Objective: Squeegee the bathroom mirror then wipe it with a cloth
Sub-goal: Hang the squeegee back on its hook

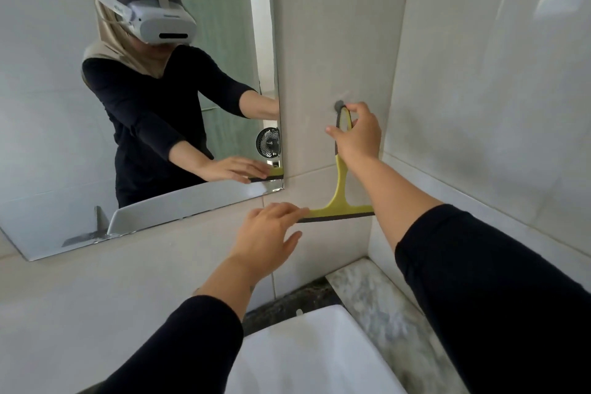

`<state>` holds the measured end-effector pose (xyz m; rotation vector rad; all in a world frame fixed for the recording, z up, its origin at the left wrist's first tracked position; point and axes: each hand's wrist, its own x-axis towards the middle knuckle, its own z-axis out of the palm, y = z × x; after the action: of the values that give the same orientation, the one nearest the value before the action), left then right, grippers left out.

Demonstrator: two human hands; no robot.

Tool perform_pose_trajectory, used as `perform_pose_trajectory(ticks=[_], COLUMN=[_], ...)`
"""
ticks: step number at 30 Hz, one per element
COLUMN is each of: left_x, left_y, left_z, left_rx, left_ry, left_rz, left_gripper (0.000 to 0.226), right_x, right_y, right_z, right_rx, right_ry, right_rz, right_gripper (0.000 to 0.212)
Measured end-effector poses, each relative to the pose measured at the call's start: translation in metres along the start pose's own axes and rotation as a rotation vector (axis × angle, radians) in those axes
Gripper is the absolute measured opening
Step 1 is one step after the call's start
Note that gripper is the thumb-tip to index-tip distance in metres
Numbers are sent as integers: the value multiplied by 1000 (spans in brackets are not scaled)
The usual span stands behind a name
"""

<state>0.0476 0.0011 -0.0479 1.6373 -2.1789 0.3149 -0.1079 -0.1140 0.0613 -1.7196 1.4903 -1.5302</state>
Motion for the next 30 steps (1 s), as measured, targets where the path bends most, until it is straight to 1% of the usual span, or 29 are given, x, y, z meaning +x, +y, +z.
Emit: perform_pose_trajectory(ticks=[5, 10, 14, 15, 17, 19, 21, 23, 25, 27, 30], left_x=[23, 41, 44, 44, 44, 44, 41, 33, 18, -4, -43], left_y=[6, 6, 3, 3, 5, 5, 0, -7, -16, -26, -44], left_z=[20, 43, 57, 57, 53, 41, 24, 4, -18, -41, -77], left_rx=[-45, -41, -52, -53, -81, -121, -166, -203, -205, -200, -201], left_ry=[-88, -176, -260, -263, -263, -258, -258, -252, -246, -233, -192], left_rz=[-38, -62, -121, -127, -141, -162, -202, -263, -325, -389, -509], left_gripper=[55, 60, 70, 71, 71, 66, 57, 47, 40, 37, 35], right_x=[32, 43, 42, 41, 35, 22, 4, -17, -42, -67, -104], right_y=[9, 26, 36, 37, 37, 35, 29, 20, 4, -17, -55], right_z=[13, 23, 32, 32, 28, 25, 24, 25, 27, 31, 44], right_rx=[27, 61, 44, 24, -42, -150, -243, -339, -445, -468, -419], right_ry=[69, 62, 84, 75, 36, -49, -190, -380, -574, -693, -822], right_rz=[35, 54, 32, 36, 75, 144, 211, 236, 202, 143, 23], right_gripper=[36, 34, 38, 42, 58, 76, 84, 81, 75, 71, 68])
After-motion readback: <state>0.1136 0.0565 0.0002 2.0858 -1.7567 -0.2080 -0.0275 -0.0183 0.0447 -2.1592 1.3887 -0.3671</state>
